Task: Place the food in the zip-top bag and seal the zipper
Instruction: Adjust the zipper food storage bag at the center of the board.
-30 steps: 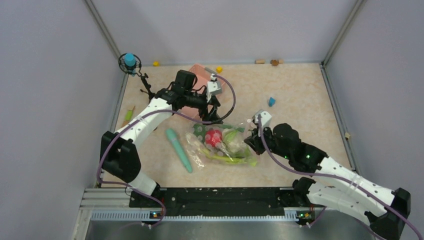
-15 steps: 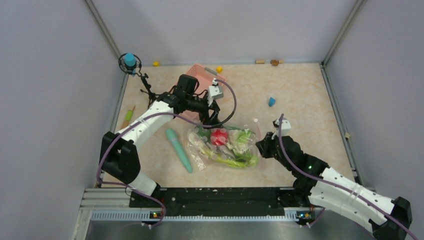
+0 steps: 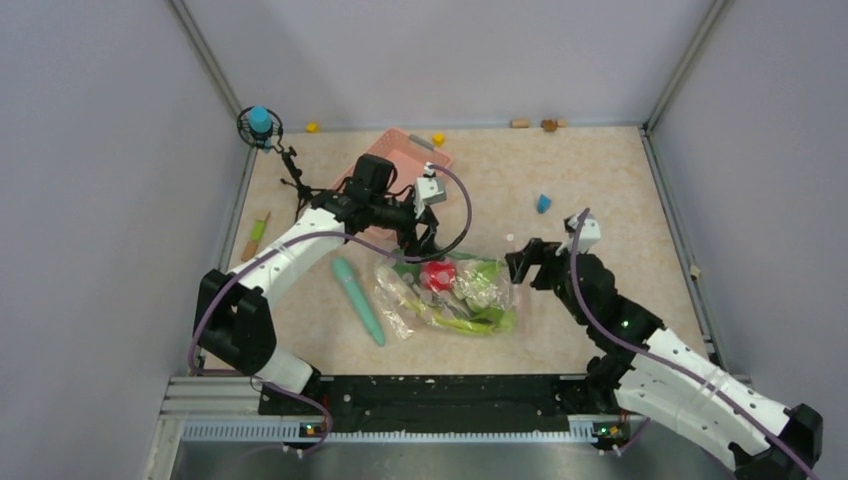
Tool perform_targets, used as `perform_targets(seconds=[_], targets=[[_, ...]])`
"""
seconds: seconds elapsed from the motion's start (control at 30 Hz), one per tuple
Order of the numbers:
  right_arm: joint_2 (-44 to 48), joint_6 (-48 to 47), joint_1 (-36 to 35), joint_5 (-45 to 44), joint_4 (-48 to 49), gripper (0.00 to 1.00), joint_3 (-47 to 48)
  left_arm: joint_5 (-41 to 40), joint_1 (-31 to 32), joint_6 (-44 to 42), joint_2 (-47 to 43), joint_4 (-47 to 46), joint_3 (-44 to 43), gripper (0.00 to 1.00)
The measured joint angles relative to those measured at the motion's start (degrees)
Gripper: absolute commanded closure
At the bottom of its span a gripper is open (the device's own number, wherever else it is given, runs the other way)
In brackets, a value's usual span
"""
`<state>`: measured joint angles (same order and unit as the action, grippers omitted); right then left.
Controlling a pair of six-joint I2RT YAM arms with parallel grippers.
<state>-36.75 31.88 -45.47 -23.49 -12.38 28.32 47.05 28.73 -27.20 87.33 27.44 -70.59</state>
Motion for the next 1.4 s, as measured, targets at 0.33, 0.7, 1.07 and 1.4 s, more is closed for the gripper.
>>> perform_targets(seconds=[0.33,0.7,1.07,1.4], targets=[[-16.90,-13.42,25.64,32.96,20.31,0.21,0.48,1.86,0.07,-4.00,-1.27,1.73,0.28,0.03],[-25.79,-23.37,26.84,48.83,30.34,0.33,0.26,2.64,0.11,-7.10,-1.73,4.31,0.98,0.03],[-31.61,-26.58,27.36,52.06,30.32,0.93,0.31,3.06,0.11,-8.35,-2.49,5.75,1.40,0.03],[-31.87,-29.22,27.39,58.84,22.84,1.00,8.68,0.96,0.11,-6.05,-4.83,5.09,1.68,0.03]])
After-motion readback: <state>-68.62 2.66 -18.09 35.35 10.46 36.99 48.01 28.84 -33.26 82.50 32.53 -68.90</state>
